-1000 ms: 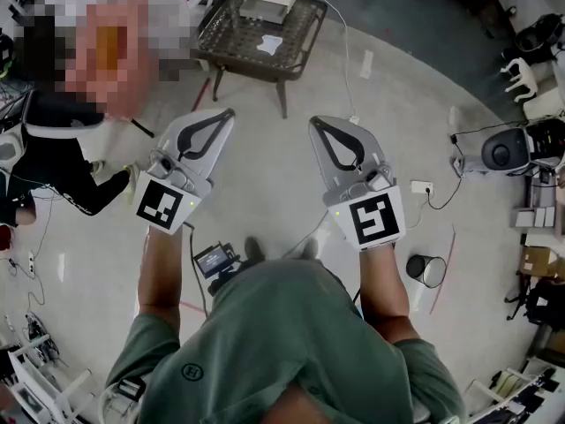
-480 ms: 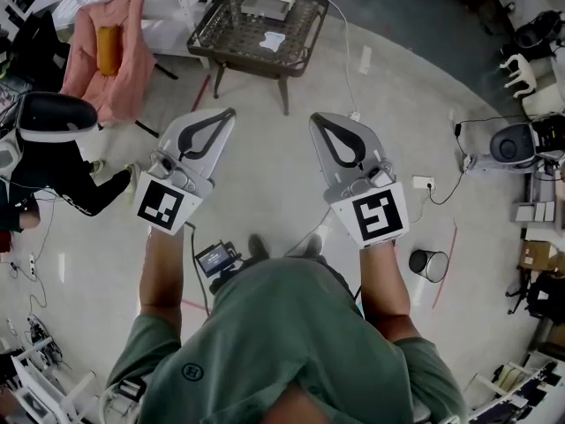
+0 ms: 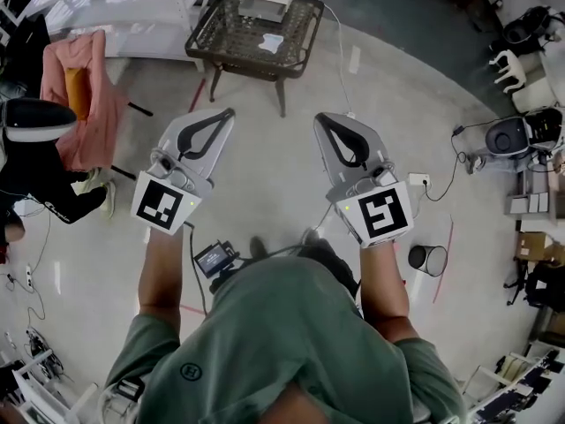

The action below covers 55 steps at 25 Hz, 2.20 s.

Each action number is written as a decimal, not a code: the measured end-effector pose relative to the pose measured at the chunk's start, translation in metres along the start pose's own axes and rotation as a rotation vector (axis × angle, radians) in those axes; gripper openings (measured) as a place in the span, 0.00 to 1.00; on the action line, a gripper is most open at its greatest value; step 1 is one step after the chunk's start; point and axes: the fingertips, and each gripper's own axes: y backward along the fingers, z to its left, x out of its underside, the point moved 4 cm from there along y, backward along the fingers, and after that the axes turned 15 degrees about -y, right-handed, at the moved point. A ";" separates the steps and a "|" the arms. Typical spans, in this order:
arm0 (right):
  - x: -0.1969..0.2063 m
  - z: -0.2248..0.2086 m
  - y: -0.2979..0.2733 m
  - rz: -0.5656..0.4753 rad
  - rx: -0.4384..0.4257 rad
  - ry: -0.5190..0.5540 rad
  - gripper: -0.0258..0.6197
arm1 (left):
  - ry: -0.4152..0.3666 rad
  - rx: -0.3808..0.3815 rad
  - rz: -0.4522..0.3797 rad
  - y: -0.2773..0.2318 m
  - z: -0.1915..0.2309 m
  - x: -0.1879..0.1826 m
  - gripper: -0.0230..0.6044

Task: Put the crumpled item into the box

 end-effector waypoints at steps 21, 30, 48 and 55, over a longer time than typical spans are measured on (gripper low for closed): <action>0.009 -0.037 -0.023 0.012 -0.085 0.010 0.05 | -0.018 -0.038 0.062 -0.024 0.001 0.015 0.04; 0.009 -0.188 -0.071 0.006 -0.156 -0.039 0.05 | -0.007 -0.069 0.121 -0.170 0.027 0.047 0.04; 0.017 -0.294 -0.128 0.012 -0.150 -0.101 0.05 | 0.007 -0.036 0.157 -0.277 0.070 0.092 0.04; 0.012 -0.318 -0.176 0.017 -0.064 -0.080 0.05 | 0.037 0.026 0.096 -0.309 0.115 0.140 0.04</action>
